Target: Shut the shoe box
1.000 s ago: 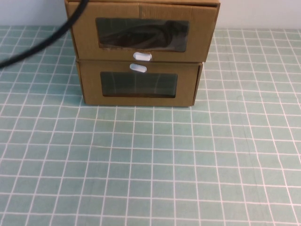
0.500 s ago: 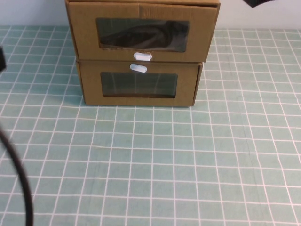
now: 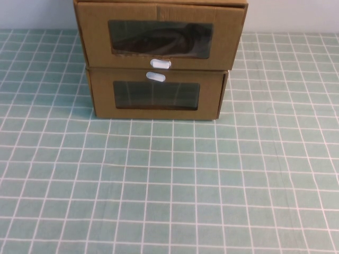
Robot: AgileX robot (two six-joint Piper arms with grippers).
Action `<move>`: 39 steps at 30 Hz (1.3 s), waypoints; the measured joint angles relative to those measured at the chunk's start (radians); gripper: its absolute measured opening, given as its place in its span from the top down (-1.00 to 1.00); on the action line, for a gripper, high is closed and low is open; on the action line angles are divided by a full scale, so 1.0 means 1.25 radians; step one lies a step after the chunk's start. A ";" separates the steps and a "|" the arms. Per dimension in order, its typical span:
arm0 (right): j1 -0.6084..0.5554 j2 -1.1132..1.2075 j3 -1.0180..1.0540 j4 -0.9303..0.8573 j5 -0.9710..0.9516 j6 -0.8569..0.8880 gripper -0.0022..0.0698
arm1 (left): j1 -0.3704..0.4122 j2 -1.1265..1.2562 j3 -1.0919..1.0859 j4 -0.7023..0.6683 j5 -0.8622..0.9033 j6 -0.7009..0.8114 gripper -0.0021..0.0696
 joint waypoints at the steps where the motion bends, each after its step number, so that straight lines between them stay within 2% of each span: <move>1: 0.000 -0.036 0.022 0.000 -0.003 -0.001 0.98 | 0.000 -0.018 0.014 0.015 0.010 -0.016 0.95; 6: 0.000 -0.153 0.045 0.000 0.078 -0.011 0.98 | 0.000 -0.058 0.099 0.047 -0.016 -0.054 0.95; 10: 0.000 -0.165 0.027 0.000 0.302 -0.032 0.98 | 0.000 -0.058 0.159 0.049 -0.087 -0.100 0.95; 12: 0.000 -0.158 0.014 -0.011 0.398 0.000 0.98 | 0.000 -0.057 0.168 0.049 -0.109 -0.114 0.95; 21: 0.000 -0.085 -0.072 -0.355 0.725 0.438 0.98 | 0.000 -0.044 0.172 0.049 -0.125 -0.120 0.95; 24: 0.000 -0.042 -0.087 -0.556 0.825 0.640 0.98 | 0.000 -0.044 0.172 0.049 -0.125 -0.120 0.95; 27: 0.000 0.012 -0.088 -0.850 0.871 0.871 0.98 | 0.000 -0.044 0.172 0.049 -0.125 -0.121 0.95; 29: 0.000 0.047 -0.088 -1.114 0.874 1.075 0.98 | 0.000 -0.044 0.172 0.049 -0.125 -0.122 0.95; 32: 0.000 0.067 -0.085 -1.399 0.866 1.339 0.98 | 0.000 -0.044 0.172 0.051 -0.108 -0.122 0.95; 35: 0.000 0.059 -0.085 -1.591 0.855 1.554 0.98 | 0.000 -0.044 0.172 0.053 -0.097 -0.110 0.95; 39: 0.000 -0.001 -0.047 -1.745 0.812 1.713 0.98 | 0.000 -0.044 0.172 0.066 -0.095 -0.092 0.95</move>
